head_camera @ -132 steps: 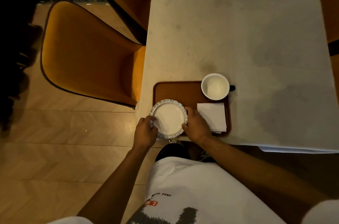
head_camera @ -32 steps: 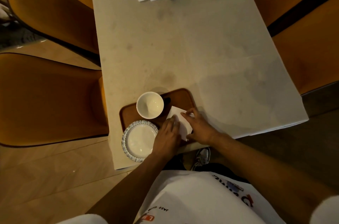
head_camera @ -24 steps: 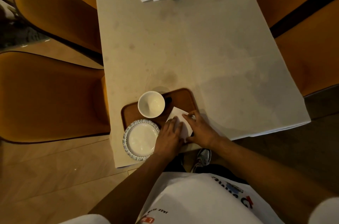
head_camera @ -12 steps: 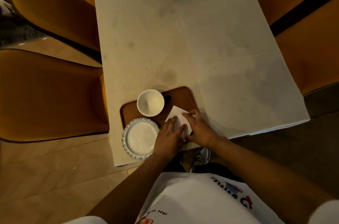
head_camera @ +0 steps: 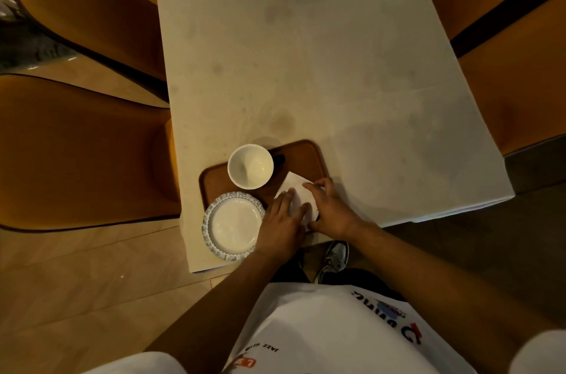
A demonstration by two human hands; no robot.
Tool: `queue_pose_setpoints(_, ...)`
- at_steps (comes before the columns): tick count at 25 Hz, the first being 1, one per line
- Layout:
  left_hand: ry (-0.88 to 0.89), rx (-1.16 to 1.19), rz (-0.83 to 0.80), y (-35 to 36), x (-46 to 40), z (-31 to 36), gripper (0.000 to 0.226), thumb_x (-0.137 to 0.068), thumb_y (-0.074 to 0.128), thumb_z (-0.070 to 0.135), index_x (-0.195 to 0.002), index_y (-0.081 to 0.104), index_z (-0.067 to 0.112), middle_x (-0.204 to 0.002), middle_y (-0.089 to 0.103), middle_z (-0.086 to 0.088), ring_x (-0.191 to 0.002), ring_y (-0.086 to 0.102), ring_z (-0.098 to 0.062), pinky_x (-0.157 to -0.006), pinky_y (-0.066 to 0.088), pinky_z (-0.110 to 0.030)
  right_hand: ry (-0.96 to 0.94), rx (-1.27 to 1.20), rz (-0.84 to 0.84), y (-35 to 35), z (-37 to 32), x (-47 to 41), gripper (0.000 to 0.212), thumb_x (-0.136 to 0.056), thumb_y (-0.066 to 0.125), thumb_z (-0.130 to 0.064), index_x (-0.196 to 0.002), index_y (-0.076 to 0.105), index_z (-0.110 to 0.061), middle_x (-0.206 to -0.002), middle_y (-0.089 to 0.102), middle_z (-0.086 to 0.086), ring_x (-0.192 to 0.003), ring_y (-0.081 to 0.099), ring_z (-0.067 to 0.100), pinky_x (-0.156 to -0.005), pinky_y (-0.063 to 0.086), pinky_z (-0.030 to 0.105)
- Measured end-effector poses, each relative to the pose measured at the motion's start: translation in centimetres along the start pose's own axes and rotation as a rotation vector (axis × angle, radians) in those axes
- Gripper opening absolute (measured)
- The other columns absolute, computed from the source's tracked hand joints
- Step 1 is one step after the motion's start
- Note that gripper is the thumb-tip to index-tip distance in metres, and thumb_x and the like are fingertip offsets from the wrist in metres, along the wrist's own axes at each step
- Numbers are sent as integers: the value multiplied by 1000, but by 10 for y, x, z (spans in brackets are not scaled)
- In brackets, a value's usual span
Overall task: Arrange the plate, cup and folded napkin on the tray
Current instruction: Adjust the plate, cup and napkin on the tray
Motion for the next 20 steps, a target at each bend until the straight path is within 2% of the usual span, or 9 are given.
queue_pose_setpoints(3, -2, 71, 30, -6, 0, 2, 57, -89, 61, 36, -140, 44, 18, -154, 36, -18, -142, 30, -38, -114, 32, -48, 26, 5, -7, -1, -4, 2, 80, -82, 73, -29, -149, 30, -22, -149, 19, 5, -129, 44, 29, -102, 50, 37)
queue_pose_setpoints(5, -21, 99, 131, -13, 8, -4, 52, -86, 63, 30, -134, 51, 13, -140, 51, -15, -131, 45, -34, -108, 40, -43, 12, 72, 115, -4, -14, 3, 59, -90, 60, -39, -143, 41, -21, -145, 29, 7, -123, 49, 27, -97, 51, 37)
queue_pose_setpoints(7, -119, 123, 255, -20, 21, -21, 45, -87, 59, 26, -129, 55, 12, -131, 58, -14, -122, 52, -31, -104, 44, -43, -23, 236, 275, -5, -24, 4, 50, -92, 54, -45, -137, 49, -21, -142, 37, 9, -122, 48, 27, -96, 49, 37)
queue_pose_setpoints(9, -231, 117, 335, -27, 34, -39, 41, -89, 56, 24, -128, 53, 11, -129, 59, -16, -120, 53, -33, -105, 44, -46, -40, 371, 311, 0, -29, 2, 56, -92, 50, -49, -141, 44, -22, -148, 36, 10, -132, 39, 31, -105, 40, 43)
queue_pose_setpoints(11, -279, 65, 358, -32, 47, -54, 46, -91, 56, 30, -133, 48, 12, -135, 55, -19, -126, 49, -35, -108, 41, -49, -53, 469, 236, 11, -32, -2, 66, -94, 42, -54, -151, 30, -23, -159, 24, 11, -147, 20, 36, -119, 20, 51)
queue_pose_setpoints(13, -315, 51, 291, -32, 55, -66, 59, -92, 55, 41, -142, 39, 15, -147, 45, -19, -137, 39, -36, -114, 34, -53, -75, 545, 195, 22, -34, -8, 71, -95, 31, -58, -155, 15, -25, -166, 8, 7, -153, 0, 34, -122, -5, 51)
queue_pose_setpoints(14, -327, 59, 249, -31, 56, -70, 64, -92, 53, 46, -146, 36, 15, -151, 40, -19, -141, 34, -36, -116, 30, -53, -83, 561, 187, 26, -33, -10, 71, -95, 27, -59, -156, 10, -26, -167, 2, 5, -153, -7, 33, -120, -12, 50)
queue_pose_setpoints(16, -329, 52, 205, -32, 54, -75, 69, -92, 50, 50, -148, 33, 13, -154, 34, -19, -144, 28, -36, -119, 24, -51, -72, 559, 175, 30, -29, -12, 72, -95, 24, -59, -156, 5, -26, -167, -5, 4, -152, -12, 32, -117, -17, 48)
queue_pose_setpoints(20, -374, 35, 188, -36, 57, -67, 72, -94, 45, 51, -151, 27, 12, -158, 28, -18, -147, 21, -34, -120, 18, -50, -76, 597, 136, 36, -25, -1, 71, -96, 24, -57, -157, 5, -26, -167, -10, 6, -152, -13, 34, -119, -14, 53)
Point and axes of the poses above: each hand's wrist, its own x-axis away from the middle knuckle, its own y-axis out of the palm, z = x × y, the point moved 4 cm from there along -x, towards the middle knuckle
